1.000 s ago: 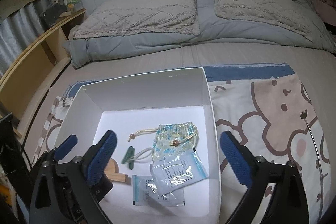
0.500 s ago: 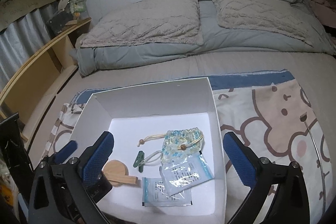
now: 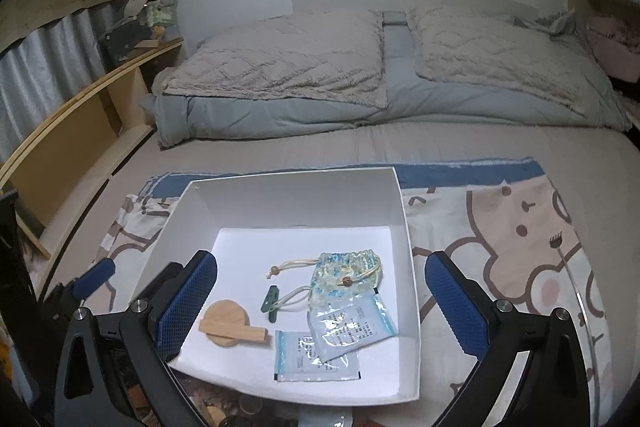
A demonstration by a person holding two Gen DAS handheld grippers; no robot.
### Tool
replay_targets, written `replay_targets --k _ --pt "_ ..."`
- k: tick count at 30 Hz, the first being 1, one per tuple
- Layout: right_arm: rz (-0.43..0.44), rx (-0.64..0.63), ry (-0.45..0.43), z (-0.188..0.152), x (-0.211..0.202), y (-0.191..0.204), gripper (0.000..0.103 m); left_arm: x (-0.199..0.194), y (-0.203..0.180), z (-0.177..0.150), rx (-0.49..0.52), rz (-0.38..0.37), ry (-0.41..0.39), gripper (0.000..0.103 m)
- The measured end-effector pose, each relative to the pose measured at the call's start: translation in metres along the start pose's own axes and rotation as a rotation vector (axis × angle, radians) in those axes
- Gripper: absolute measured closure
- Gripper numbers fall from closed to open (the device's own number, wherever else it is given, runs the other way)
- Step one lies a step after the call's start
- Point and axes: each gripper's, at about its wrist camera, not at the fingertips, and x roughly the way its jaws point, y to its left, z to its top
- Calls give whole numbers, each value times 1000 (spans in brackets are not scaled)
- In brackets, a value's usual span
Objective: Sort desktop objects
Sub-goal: 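Raise both open tools out of the box and back away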
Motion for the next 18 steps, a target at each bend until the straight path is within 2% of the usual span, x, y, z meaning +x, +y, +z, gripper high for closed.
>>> replay_targets --k 7,13,18 --pt "-19 -3 -13 -1 -24 7 0 -27 21 7 -23 11 -22 0" --pt "-47 -46 -16 -6 -46 14 0 -48 22 6 16 39 -37 0" --pt "-66 -40 -23 -17 -66 9 0 -68 24 6 5 27 -37 0"
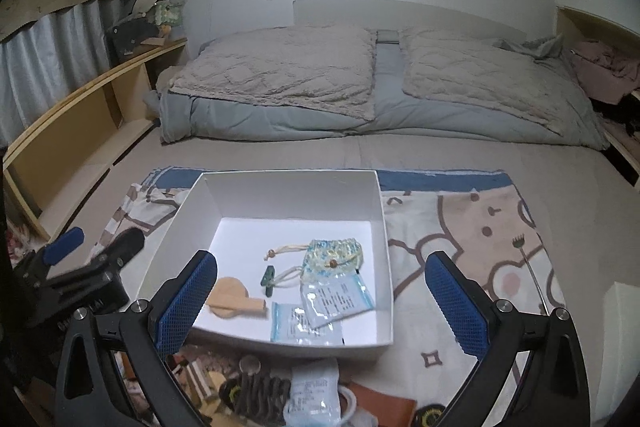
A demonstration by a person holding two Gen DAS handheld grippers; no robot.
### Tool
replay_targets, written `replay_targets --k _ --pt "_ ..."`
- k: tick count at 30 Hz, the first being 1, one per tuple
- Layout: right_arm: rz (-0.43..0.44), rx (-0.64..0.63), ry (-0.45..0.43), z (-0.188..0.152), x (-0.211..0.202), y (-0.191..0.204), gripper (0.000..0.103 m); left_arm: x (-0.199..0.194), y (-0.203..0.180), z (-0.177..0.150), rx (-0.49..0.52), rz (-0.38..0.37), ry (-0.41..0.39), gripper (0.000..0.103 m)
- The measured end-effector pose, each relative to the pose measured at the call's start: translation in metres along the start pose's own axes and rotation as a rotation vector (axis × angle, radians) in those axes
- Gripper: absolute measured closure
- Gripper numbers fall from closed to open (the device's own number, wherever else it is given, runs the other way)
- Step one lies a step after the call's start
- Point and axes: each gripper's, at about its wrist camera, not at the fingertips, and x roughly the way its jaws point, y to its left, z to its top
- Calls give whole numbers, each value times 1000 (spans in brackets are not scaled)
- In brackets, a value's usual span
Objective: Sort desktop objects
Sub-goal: 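Raise both open tools out of the box and back away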
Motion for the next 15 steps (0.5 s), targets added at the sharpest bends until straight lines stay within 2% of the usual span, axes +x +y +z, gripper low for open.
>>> replay_targets --k 12,15 --pt "2 -8 -66 -21 -60 -1 0 -67 2 -7 10 -37 -52 0" --pt "10 -15 -83 -27 -76 1 0 -81 6 -12 26 -13 -53 0"
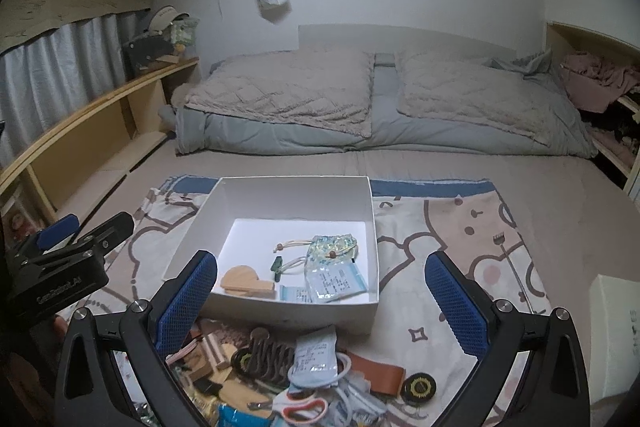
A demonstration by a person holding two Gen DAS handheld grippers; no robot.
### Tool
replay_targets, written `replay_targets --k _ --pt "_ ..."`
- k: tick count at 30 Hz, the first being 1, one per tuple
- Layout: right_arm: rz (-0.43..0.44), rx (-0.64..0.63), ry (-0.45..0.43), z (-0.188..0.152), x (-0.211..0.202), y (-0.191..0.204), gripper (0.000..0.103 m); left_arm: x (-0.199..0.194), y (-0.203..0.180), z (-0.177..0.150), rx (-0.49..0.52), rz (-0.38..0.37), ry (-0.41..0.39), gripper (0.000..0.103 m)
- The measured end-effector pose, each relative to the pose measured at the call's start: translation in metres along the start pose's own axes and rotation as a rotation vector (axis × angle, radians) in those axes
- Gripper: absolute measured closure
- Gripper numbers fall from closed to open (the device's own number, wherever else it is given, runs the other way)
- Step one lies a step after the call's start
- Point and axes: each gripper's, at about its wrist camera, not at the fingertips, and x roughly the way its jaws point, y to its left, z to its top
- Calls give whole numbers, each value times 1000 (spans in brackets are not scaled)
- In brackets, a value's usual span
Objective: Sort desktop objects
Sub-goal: 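Raise both open tools out of the box and back away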
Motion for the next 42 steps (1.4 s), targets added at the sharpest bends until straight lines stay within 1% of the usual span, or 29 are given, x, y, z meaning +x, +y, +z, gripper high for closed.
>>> replay_targets --k 4,9,11,15,19,22,26,30,39,42 --pt "0 -10 -22 -8 -20 4 0 -22 0 -10 59 30 -37 0" --pt "4 -17 -1 -21 -31 6 0 -42 3 -22 103 34 -34 0" --pt "-13 -32 -7 -24 -36 8 0 -49 5 -25 106 36 -33 0" --pt "-5 -17 -12 -31 -49 5 0 -62 8 -33 102 44 -23 0" --pt "-8 -13 -23 -37 -62 4 0 -73 8 -39 110 70 -15 0" --pt "-19 -16 -29 -42 -72 4 0 -81 11 -43 105 60 -6 0" --pt "-14 -13 -40 -50 -85 5 0 -90 13 -48 95 33 7 0" --pt "-7 -17 -37 -58 -92 6 0 -98 17 -51 80 27 13 0" --pt "-5 -3 -5 -74 -92 7 0 -122 12 -63 125 39 0 0" --pt "-2 -6 -3 -77 -95 10 0 -124 11 -68 133 35 18 0"
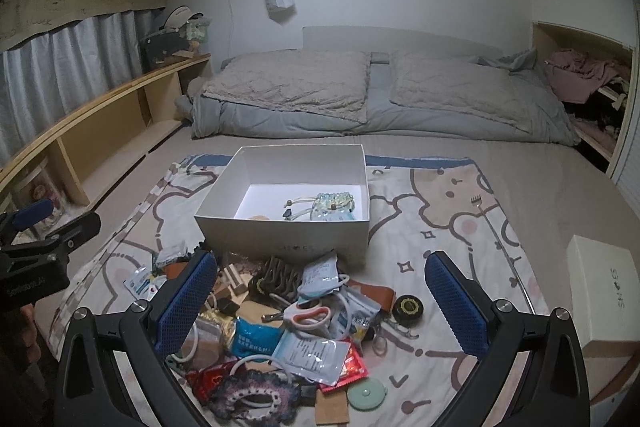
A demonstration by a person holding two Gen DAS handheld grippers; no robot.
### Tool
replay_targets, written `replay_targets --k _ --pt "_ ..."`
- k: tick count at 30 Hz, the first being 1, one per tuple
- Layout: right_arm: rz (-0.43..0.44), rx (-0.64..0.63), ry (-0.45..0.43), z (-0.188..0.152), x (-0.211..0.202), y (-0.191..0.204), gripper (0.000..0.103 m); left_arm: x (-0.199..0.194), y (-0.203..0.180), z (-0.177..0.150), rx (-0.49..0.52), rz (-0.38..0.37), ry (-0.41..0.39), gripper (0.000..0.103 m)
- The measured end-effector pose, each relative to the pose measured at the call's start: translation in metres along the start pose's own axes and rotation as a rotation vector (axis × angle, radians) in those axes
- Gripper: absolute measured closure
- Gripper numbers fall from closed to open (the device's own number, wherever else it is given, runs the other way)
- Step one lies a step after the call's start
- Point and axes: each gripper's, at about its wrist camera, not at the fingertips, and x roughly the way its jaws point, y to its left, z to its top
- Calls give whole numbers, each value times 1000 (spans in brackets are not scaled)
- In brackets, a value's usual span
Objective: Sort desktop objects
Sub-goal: 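Raise both open tools out of the box and back away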
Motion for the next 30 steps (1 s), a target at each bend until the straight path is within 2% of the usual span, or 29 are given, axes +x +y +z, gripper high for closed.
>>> replay_targets --k 7,30 --pt "2 -18 7 -4 -1 4 0 -5 -6 -7 26 -2 2 0" --pt "6 -16 42 -7 3 7 0 8 -1 -11 -11 -27 61 0"
